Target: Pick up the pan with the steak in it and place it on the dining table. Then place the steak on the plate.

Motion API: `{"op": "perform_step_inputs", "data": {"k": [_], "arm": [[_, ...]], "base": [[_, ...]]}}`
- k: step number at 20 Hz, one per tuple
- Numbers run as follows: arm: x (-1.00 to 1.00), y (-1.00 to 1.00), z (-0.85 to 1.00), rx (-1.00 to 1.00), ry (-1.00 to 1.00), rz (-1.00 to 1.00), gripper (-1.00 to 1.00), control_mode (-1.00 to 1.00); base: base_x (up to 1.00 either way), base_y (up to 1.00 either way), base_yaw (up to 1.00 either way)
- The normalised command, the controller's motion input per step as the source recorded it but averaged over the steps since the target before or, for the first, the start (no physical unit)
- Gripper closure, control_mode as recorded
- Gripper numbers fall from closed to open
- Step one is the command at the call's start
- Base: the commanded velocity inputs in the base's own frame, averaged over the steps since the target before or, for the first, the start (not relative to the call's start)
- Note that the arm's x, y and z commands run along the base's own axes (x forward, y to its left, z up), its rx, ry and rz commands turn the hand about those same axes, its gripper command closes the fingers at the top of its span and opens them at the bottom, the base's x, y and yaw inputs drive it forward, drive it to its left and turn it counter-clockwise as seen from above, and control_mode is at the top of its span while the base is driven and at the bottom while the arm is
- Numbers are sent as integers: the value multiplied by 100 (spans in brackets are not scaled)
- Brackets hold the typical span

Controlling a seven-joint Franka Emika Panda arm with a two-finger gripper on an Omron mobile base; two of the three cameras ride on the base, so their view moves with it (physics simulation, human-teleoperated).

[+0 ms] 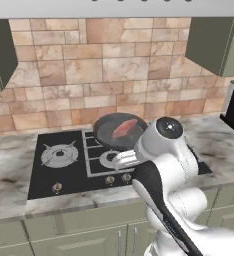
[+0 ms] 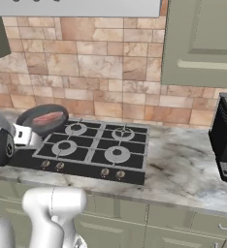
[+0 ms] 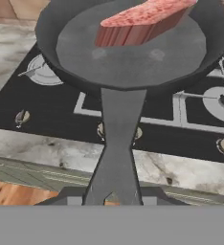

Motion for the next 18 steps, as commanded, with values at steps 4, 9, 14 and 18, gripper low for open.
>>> {"op": "perform_step_inputs", "data": {"k": [4,9,14,18], "arm": [[-96,-2,8,-1,5,15,100,-100],[-92,-4,0,1,0,13,100,-100],[-4,0,0,0,0,0,100,-100],[0,0,0,0,0,0,100,100]], "base": [[0,0,0],[0,0,0],[0,0,0],[-4,0,0]]}}
